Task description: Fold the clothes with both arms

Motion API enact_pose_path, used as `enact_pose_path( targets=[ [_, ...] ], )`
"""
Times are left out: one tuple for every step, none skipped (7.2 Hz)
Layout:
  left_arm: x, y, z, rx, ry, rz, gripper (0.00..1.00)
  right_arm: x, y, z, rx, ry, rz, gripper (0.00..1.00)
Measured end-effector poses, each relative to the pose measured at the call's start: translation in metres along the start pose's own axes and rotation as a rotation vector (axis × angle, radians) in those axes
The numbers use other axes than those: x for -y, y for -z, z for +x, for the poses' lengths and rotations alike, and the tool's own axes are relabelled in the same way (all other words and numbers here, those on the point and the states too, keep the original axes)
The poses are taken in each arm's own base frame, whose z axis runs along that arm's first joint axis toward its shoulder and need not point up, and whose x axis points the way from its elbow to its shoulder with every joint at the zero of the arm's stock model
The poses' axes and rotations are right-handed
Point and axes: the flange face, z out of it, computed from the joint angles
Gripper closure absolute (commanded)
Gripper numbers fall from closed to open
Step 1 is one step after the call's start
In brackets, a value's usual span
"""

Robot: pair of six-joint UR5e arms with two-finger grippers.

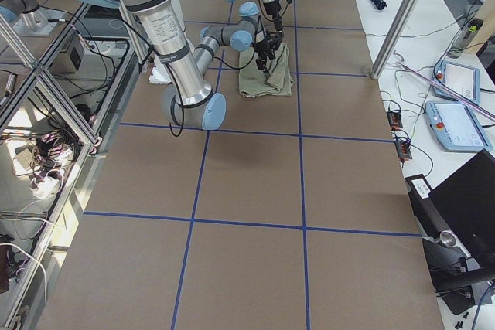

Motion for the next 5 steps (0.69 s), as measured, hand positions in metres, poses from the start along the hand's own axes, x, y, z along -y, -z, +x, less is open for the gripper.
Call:
enact_pose_path(
  targets=[
    [0.000, 0.000, 0.000, -0.001, 0.001, 0.000, 0.00, -0.011, -0.007, -0.001, -0.036, 0.044, 0.009, 0.00],
    [0.000, 0.000, -0.001, -0.002, 0.004, 0.000, 0.00, -0.008, -0.018, 0.001, -0.071, 0.076, 0.029, 0.00],
    [0.000, 0.000, -0.001, -0.001, 0.006, 0.000, 0.00, 0.006, -0.034, 0.003, -0.113, 0.092, 0.050, 0.00],
    [0.000, 0.000, -0.002, -0.001, 0.007, -0.001, 0.00, 0.029, -0.047, 0.003, -0.149, 0.093, 0.070, 0.00],
    [0.000, 0.000, -0.002, 0.000, 0.007, -0.002, 0.00, 0.063, -0.055, 0.008, -0.183, 0.093, 0.095, 0.00]
  ],
)
